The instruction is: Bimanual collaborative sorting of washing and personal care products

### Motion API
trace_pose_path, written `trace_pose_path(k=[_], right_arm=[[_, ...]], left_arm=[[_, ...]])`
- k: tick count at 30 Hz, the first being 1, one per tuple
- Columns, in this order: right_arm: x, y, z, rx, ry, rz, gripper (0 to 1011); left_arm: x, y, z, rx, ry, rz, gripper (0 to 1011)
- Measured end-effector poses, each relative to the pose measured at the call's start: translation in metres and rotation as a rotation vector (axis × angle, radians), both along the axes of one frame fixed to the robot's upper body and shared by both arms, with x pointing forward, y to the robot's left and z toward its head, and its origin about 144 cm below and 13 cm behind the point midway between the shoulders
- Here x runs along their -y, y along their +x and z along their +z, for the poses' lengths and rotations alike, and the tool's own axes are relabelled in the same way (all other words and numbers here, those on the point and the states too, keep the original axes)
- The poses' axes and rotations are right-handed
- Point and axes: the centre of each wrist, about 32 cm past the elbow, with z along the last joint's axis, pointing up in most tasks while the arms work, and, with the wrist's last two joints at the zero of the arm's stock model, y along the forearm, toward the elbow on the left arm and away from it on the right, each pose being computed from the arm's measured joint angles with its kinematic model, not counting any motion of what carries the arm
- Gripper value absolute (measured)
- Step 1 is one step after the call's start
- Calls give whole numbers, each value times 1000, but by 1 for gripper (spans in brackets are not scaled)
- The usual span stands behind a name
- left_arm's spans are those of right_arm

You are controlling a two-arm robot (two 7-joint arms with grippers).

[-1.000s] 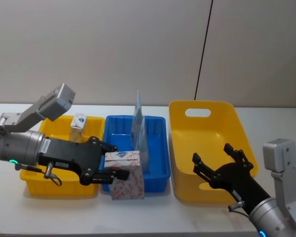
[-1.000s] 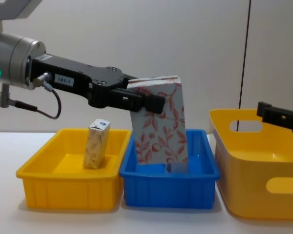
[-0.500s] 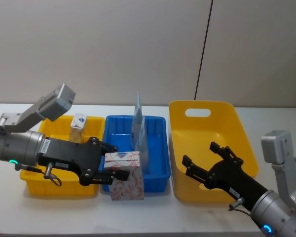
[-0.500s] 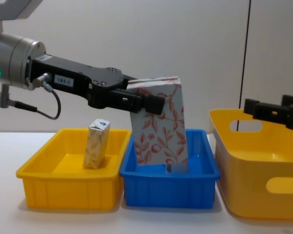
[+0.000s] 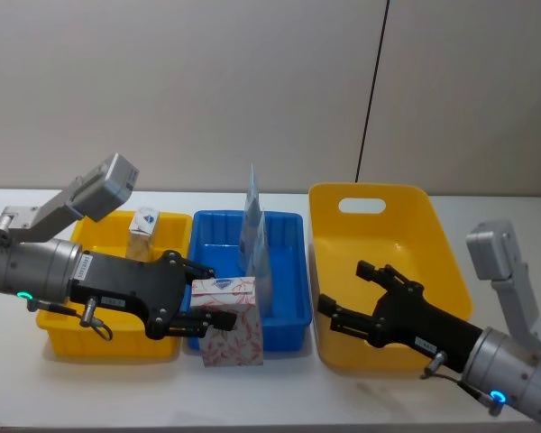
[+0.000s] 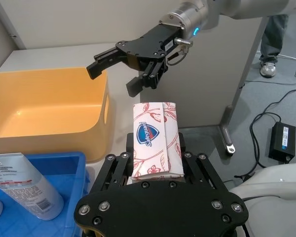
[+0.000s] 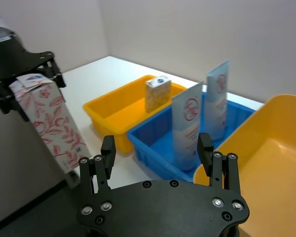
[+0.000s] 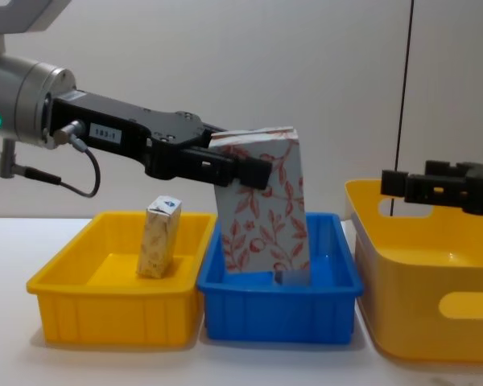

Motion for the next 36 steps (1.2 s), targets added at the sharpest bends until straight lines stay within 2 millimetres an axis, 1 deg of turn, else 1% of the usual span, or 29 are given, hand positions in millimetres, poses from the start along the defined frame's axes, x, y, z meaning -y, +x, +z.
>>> trace_pose_path(k=[4,8,11,17,20,21,28,36], right_arm=[[10,15,3,-13,-11,75,1000],[16,24,5,-21,-18,127,1000],[25,38,8,-32,-29,191,1000],[37,56,11,-44,-48,280,1000],[46,70,14,-50,-65,341,1000],[46,70,14,-50,-65,341,1000],[57,93,17,-53,-96,464,1000],[58,108,21,-37,-120,566,1000]], left_arm=[[0,0,0,0,0,0,383],[0,0,0,0,0,0,383],[0,0,0,0,0,0,383],[0,0,0,0,0,0,383],[0,0,0,0,0,0,383],[0,0,0,0,0,0,383],[0,0,0,0,0,0,383],[0,0,0,0,0,0,383]])
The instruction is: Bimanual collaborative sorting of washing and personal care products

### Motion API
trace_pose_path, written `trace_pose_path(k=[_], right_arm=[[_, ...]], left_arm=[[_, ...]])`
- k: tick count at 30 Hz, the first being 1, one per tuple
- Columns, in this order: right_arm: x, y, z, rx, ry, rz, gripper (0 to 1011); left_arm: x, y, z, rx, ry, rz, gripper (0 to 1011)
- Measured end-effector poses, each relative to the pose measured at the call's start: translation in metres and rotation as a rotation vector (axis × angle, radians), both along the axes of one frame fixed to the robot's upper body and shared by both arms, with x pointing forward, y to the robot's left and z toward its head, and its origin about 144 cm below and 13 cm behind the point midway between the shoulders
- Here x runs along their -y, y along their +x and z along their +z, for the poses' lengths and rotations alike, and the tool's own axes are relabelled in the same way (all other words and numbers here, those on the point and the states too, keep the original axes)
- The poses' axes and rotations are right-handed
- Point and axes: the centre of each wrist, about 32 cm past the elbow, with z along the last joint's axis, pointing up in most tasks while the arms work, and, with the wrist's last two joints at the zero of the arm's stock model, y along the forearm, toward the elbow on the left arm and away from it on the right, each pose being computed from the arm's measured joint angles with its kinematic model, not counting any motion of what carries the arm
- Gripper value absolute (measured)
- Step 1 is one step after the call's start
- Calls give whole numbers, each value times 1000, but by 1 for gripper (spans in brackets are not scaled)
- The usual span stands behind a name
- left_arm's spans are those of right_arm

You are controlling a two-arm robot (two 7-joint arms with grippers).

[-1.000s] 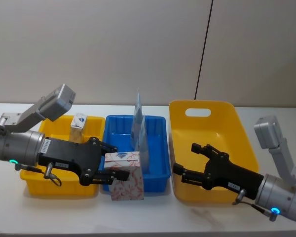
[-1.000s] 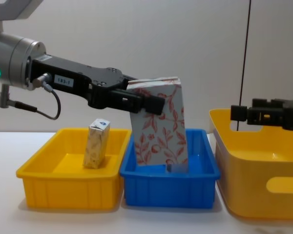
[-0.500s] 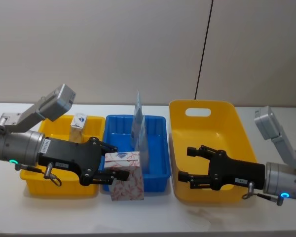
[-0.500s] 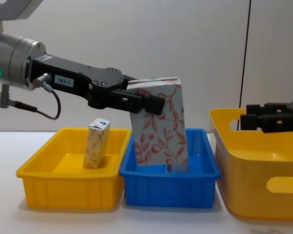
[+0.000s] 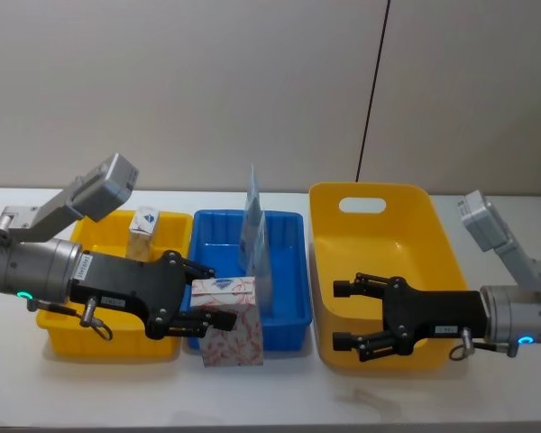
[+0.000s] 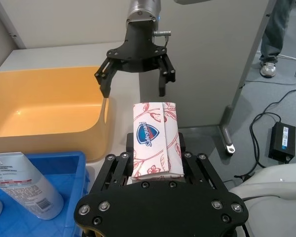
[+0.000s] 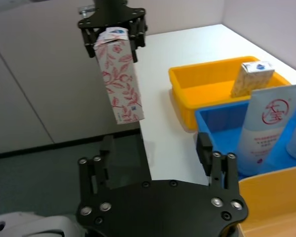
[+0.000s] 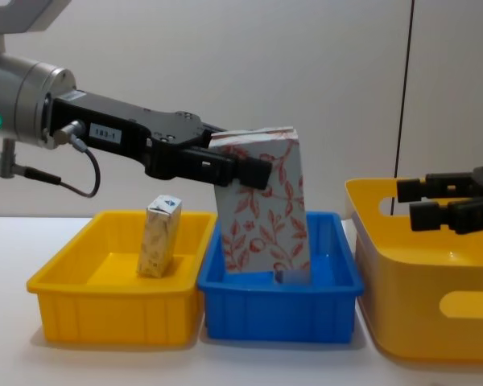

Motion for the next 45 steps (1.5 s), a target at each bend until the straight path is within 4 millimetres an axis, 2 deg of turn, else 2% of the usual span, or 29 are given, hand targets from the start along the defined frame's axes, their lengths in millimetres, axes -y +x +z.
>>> trace_pose_path(k=[20,45], right_arm=[[-17,8,2,45,0,123,1000],[-68,10,-8,87,8,149,1000]], left_arm=[[0,0,0,0,0,0,383],[0,0,0,0,0,0,383]])
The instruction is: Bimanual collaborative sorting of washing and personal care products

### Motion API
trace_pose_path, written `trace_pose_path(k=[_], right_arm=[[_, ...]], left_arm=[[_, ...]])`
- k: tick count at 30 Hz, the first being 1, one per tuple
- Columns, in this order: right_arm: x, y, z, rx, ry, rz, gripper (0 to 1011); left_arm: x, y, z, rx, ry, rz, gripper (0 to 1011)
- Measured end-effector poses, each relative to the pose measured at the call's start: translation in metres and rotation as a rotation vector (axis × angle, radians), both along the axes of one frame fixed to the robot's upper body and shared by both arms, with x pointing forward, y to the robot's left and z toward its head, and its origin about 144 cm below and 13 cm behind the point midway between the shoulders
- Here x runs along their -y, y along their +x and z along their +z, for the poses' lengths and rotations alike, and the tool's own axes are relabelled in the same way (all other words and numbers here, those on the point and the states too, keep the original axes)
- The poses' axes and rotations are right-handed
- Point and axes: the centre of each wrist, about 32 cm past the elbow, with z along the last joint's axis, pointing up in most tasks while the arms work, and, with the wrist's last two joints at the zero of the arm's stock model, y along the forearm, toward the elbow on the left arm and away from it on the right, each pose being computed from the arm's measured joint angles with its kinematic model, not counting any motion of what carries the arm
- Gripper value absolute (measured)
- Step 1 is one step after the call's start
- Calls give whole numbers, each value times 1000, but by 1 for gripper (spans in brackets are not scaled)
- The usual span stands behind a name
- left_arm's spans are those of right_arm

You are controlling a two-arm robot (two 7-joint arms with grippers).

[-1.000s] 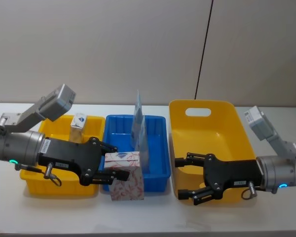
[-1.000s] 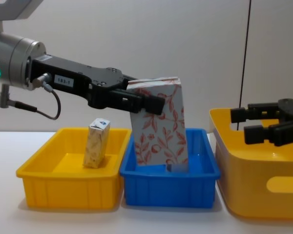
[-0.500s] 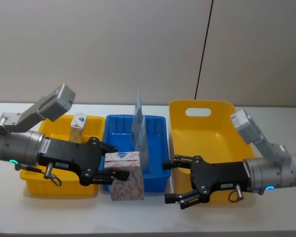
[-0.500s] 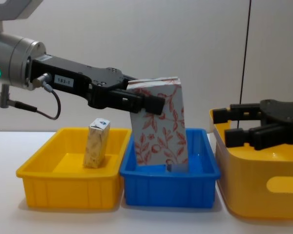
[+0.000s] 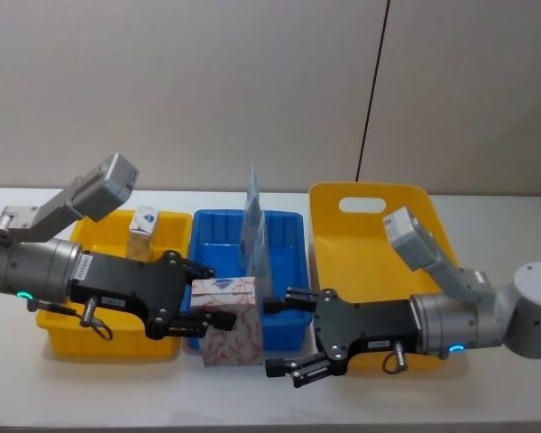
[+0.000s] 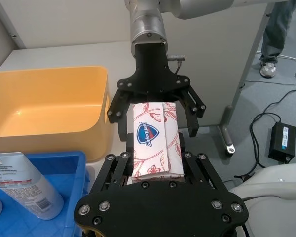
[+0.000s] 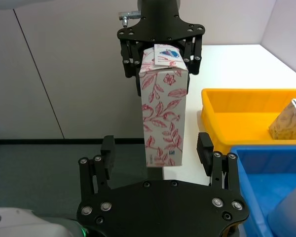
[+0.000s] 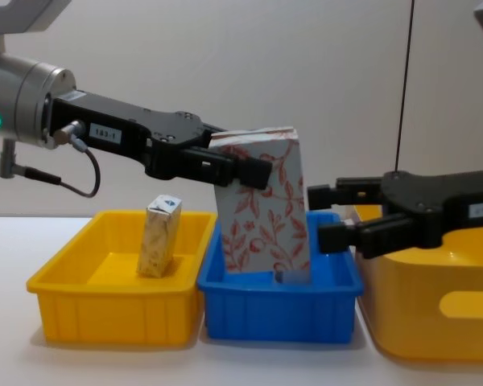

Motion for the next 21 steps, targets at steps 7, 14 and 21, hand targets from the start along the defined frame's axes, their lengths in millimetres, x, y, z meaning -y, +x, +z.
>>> trace_pose_path(k=[7,14,21], right_arm=[[-15,0,-4,7,-3,-2,1000],[-28,0,-6,16,-9,-13,991],[-42,0,-9,33,-12,-39,813]], left_arm=[[0,0,0,0,0,0,383],[0,0,0,0,0,0,383],[0,0,0,0,0,0,383]])
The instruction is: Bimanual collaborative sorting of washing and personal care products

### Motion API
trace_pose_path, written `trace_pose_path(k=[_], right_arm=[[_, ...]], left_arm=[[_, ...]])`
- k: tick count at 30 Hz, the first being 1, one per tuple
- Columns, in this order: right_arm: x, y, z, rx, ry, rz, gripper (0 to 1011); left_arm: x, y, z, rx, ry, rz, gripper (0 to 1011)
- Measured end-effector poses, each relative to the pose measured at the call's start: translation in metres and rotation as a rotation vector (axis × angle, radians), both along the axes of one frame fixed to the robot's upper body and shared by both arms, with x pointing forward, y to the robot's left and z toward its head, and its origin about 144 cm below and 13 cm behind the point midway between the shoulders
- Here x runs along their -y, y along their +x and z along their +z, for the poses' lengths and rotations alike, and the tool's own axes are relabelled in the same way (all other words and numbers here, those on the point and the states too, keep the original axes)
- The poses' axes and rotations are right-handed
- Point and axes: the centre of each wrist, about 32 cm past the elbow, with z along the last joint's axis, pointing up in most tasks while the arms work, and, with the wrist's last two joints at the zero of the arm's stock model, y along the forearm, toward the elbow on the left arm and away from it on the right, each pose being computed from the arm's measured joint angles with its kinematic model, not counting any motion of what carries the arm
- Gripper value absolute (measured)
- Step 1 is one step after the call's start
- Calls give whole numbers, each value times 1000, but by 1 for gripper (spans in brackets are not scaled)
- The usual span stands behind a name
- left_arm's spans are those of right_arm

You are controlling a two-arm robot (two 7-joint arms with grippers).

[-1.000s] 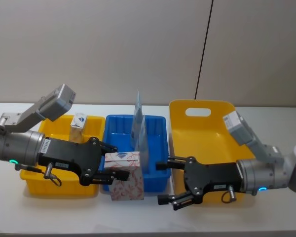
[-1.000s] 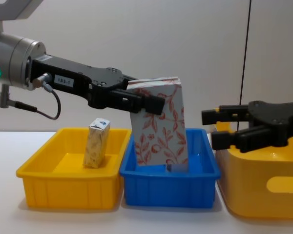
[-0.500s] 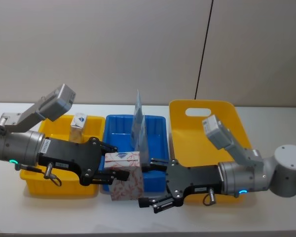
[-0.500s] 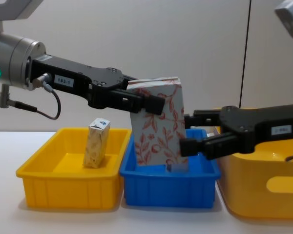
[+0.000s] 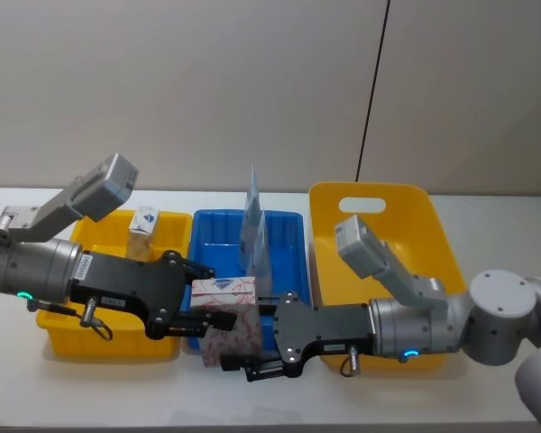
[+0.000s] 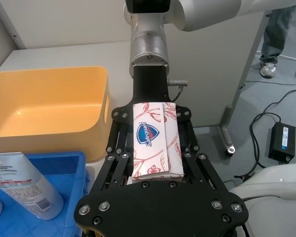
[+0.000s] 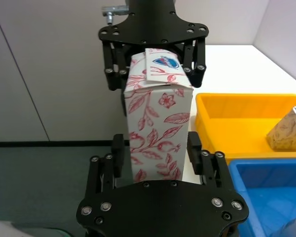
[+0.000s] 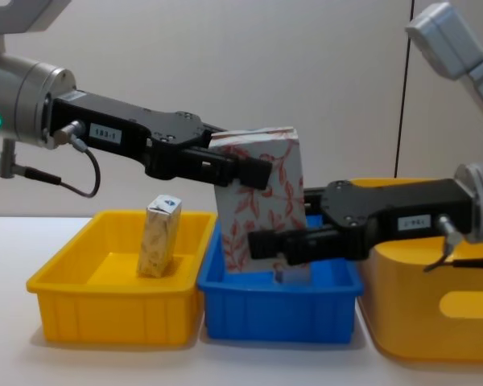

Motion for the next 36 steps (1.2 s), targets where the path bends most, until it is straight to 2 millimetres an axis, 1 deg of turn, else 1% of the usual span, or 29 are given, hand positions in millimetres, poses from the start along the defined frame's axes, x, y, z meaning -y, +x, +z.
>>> trace_pose_path(k=[3,6,7,10,11,12,14,16,19,20,22,23,25,26,28,29,32,33,36], right_arm=[[-4,0,-1,4,0,-12,696],[-7,0,-2,7,0,-24,617],[-8,0,-2,8,1,-26,558],[-10,1,-2,11,1,-33,500],[-11,1,-2,12,1,-36,441],[-11,1,-2,13,2,-37,441],[-11,1,-2,14,3,-43,378],[-12,1,-2,16,3,-46,374],[-12,1,-2,18,4,-51,374],[-12,1,-2,18,5,-53,372],[-11,1,-2,19,8,-56,370],[-11,1,-2,19,10,-57,370],[-10,0,-1,22,14,-57,370],[-10,0,0,22,15,-57,370],[-9,0,0,23,18,-58,370],[-8,0,0,24,19,-59,370],[-5,-2,1,26,22,-59,370],[-4,-2,1,26,23,-59,370],[0,-5,3,29,25,-56,370]], left_arm=[[0,0,0,0,0,0,383],[0,0,0,0,0,0,383],[0,0,0,0,0,0,383],[0,0,0,0,0,2,383],[0,0,0,1,0,2,383],[-1,0,0,1,0,3,383],[-1,0,0,1,0,3,383],[-1,0,0,1,0,3,386],[0,0,0,1,-1,2,439],[0,0,0,0,-1,1,495],[0,0,0,0,-1,0,533],[0,0,0,0,-1,0,587],[0,0,0,0,-1,0,645],[0,0,0,0,-1,0,645],[0,0,0,0,-1,-1,747],[0,0,0,0,-1,-1,781],[0,0,0,0,0,-1,834],[0,0,0,0,0,-1,882],[0,0,0,0,0,-1,952]])
